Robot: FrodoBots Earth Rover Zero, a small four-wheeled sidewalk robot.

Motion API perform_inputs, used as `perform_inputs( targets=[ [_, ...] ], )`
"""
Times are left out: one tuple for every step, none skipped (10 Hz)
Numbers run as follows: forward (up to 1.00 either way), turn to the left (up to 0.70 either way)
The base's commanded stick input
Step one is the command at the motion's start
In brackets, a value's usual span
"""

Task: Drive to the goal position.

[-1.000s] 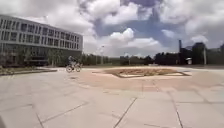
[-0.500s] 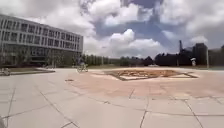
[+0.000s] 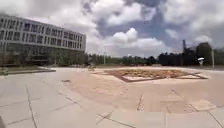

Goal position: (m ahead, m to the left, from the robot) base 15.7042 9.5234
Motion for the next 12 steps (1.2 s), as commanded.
perform_inputs(
  targets=[
    [1.0, 0.0],
    [1.0, 0.08],
    [1.0, 0.17],
    [1.0, 0.22],
    [1.0, 0.05],
    [1.0, 0.0],
    [1.0, 0.14],
    [1.0, 0.29],
    [1.0, 0.25],
    [1.0, 0.08],
    [1.0, 0.28],
    [1.0, 0.32]
  ],
)
